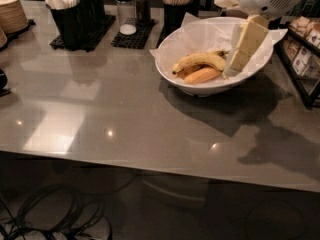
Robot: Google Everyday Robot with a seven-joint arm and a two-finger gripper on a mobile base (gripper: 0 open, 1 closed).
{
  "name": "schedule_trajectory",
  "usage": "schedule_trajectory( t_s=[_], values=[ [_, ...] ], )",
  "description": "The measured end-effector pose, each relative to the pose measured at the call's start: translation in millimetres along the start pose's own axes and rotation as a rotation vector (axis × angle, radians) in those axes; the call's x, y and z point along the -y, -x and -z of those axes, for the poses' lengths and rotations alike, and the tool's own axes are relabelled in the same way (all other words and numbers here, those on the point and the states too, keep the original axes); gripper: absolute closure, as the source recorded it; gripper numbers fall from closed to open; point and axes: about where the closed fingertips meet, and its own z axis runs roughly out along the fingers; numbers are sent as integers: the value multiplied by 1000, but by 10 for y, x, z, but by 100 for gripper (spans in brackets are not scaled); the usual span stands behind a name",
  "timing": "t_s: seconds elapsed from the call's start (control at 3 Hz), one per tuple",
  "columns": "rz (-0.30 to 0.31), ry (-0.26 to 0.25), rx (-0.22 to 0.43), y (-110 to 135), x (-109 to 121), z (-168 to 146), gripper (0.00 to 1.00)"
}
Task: Pick banana from white bowl
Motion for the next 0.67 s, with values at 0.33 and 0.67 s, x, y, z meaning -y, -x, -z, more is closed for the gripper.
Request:
schedule_trajectory(
  t_s=[0.33, 0.67],
  values=[
    [4, -19, 14, 46, 74, 32, 0],
    [0, -21, 20, 44, 74, 24, 0]
  ],
)
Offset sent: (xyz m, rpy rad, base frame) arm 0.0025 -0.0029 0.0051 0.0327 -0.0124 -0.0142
